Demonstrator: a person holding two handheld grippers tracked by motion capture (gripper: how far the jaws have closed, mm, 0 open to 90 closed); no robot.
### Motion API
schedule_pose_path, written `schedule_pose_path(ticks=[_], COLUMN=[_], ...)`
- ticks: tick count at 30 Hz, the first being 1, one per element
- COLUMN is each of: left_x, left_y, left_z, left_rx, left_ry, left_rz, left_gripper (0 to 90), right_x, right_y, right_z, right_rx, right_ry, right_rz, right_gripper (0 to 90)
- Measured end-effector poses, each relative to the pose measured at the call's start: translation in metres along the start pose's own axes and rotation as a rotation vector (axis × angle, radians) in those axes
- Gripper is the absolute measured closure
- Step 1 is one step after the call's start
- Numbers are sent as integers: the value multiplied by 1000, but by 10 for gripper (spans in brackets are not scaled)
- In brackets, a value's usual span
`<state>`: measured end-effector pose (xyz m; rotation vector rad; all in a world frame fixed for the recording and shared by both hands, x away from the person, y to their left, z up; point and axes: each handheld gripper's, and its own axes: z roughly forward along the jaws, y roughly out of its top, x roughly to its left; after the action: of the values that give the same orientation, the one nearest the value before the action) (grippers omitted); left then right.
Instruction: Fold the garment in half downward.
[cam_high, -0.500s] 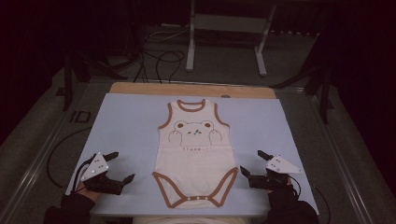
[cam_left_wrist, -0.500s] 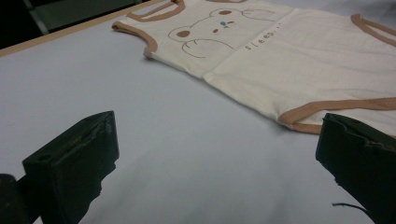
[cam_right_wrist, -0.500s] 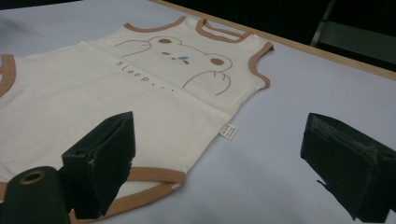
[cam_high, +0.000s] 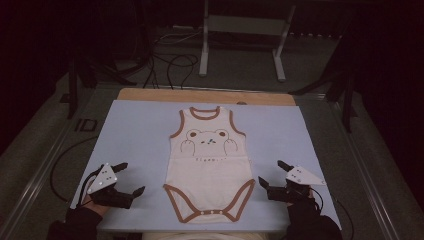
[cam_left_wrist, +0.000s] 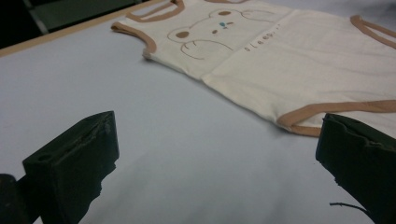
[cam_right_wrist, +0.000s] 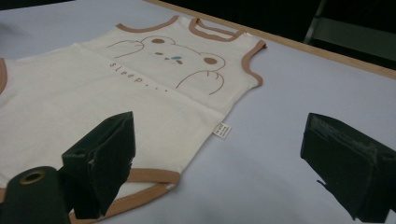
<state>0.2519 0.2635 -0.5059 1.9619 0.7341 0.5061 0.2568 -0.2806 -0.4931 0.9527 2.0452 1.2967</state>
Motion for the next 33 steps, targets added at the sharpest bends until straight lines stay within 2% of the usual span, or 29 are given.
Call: schedule_pose_path(ticks=[4,6,8,12,16,17,19,24,27,30,33], left_x=[-2,-3,-2,1,1,1,2,3,6,11,13], left_y=[4,7,10,18,26,30,34,46,53,58,65], left_z=[-1,-2,-3,-3,-3,-3,-2,0,0,1,3], left_rx=[-1,-7,-4,-11,-13,-16,-8,8,16,21,27], left_ry=[-6,7,-6,-25,-17,-15,-25,-51,-42,-47,-48], left_rz=[-3,-7,-17,-31,-26,-18,-22,-28,-29,-46,-43], left_gripper=[0,0,0,0,0,0,0,0,0,0,0], right_x=[1,2,3,7,8,7,3,-3,-6,-8,-10], right_y=[4,8,13,30,41,45,56,71,79,87,94], right_z=[-3,-4,-8,-15,-16,-16,-15,-10,-6,-1,5], right_rx=[11,21,19,21,33,42,32,37,36,42,49], right_ry=[-12,-21,-15,-21,-16,-15,-2,-19,-4,3,14], right_rz=[8,10,21,-6,-41,-51,-29,-40,-22,-28,-27], right_gripper=[104,104,104,103,104,104,103,104,104,104,104])
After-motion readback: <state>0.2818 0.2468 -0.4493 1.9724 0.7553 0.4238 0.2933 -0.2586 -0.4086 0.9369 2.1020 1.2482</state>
